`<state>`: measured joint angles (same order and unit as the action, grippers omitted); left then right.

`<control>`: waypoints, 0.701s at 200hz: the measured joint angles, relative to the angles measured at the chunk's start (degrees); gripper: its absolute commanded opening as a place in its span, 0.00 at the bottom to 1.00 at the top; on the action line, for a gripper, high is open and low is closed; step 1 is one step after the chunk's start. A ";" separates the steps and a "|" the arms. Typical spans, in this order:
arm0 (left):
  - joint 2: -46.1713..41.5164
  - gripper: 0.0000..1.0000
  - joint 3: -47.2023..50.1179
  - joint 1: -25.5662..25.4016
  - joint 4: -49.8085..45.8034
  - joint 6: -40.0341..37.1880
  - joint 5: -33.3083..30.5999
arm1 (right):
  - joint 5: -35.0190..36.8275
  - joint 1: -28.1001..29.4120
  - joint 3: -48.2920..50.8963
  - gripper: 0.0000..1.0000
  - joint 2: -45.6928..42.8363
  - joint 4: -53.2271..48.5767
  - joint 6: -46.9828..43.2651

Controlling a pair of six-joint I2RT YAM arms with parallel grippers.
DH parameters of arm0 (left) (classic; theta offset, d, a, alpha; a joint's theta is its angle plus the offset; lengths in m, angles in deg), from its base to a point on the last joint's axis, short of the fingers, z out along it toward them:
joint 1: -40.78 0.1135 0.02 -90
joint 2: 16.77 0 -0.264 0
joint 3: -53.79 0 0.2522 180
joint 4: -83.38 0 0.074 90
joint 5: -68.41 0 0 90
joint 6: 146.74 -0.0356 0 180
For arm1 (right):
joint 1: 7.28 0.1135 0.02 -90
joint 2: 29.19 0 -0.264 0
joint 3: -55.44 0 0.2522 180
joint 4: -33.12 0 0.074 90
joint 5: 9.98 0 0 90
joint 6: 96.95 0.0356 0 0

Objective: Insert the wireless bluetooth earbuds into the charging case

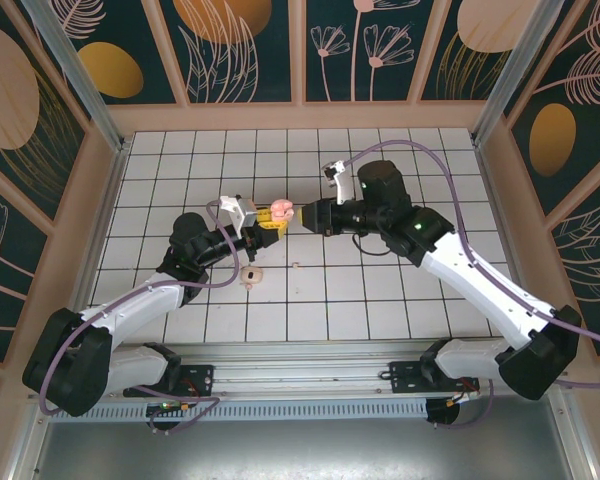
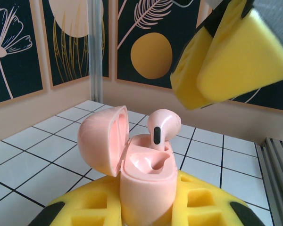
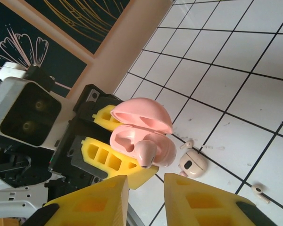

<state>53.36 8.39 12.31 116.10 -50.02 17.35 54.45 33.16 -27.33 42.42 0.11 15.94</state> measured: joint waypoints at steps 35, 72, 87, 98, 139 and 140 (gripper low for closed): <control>0.00 0.08 0.00 0.00 0.00 0.00 0.00 | -0.50 0.00 -0.04 0.23 1.22 0.09 0.00; 0.00 0.08 0.00 0.00 0.00 0.00 0.00 | -1.01 0.00 -0.35 0.22 1.86 0.92 0.00; 0.00 0.08 0.00 0.00 0.00 0.00 0.00 | -1.11 0.00 -0.81 0.21 2.43 1.09 0.00; 0.00 0.08 0.00 0.00 0.00 0.00 0.00 | -1.14 0.00 -1.16 0.21 2.86 1.14 -0.02; -0.02 0.08 0.00 0.00 -0.02 0.00 -0.02 | -1.14 0.04 -2.05 0.21 4.09 1.29 -0.02; -0.02 0.08 0.00 0.00 -0.02 0.00 -0.02 | -1.14 0.04 -2.05 0.21 4.11 1.29 -0.02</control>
<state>53.34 8.39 12.31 116.08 -50.02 17.33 53.32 33.21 -29.39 46.53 1.40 15.92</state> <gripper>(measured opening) 0.191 0.208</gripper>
